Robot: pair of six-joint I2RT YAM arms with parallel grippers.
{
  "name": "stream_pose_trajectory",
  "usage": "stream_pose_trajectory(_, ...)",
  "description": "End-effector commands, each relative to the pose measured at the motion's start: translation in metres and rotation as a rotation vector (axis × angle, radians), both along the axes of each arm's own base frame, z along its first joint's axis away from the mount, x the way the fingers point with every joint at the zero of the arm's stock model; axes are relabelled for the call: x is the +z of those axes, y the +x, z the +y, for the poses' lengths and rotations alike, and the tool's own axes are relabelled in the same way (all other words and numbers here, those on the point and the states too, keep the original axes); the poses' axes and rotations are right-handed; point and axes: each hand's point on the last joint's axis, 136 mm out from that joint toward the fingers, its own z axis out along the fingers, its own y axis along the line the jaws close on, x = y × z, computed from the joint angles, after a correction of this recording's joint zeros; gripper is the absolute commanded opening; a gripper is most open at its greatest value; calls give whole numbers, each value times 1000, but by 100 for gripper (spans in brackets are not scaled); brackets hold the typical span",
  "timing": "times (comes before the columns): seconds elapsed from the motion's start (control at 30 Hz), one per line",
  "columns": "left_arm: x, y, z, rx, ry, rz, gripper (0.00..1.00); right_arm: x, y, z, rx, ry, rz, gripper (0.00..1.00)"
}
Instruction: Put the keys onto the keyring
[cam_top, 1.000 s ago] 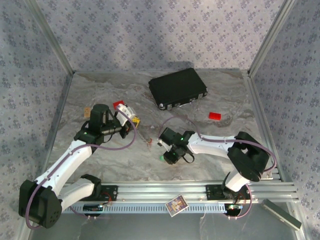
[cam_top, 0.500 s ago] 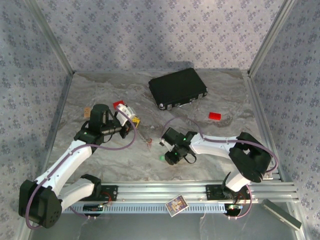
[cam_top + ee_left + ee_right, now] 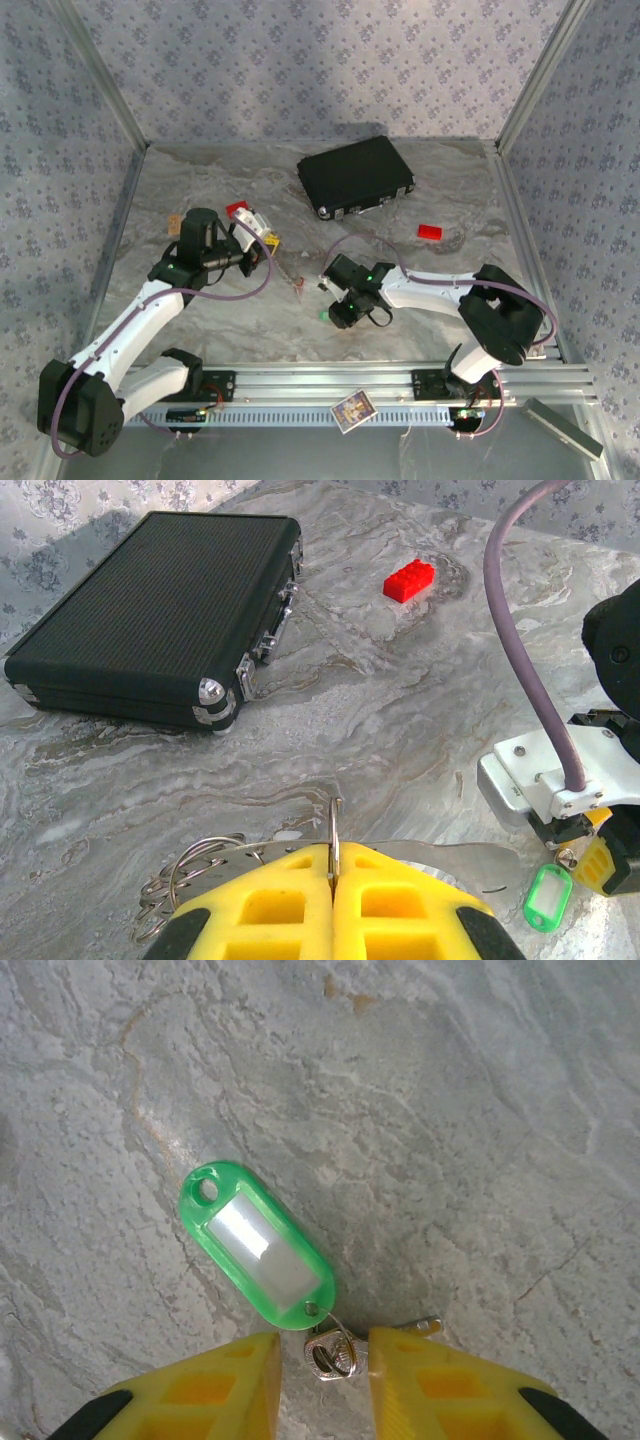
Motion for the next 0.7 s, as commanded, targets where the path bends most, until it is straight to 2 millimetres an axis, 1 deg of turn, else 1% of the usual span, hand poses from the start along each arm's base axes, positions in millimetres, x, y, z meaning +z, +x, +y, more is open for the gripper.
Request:
stream_pose_trajectory(0.0,10,-2,-5,-39,-20,-47,0,1,-1,2,-11,9,22,28)
stream_pose_trajectory(0.13,10,-2,-5,-39,-19,-48,0,0,-1,3,-9,6,25,26)
stream_pose_trajectory(0.67,9,-2,-5,-40,-18,-46,0,1,0,3,-6,3,23,10)
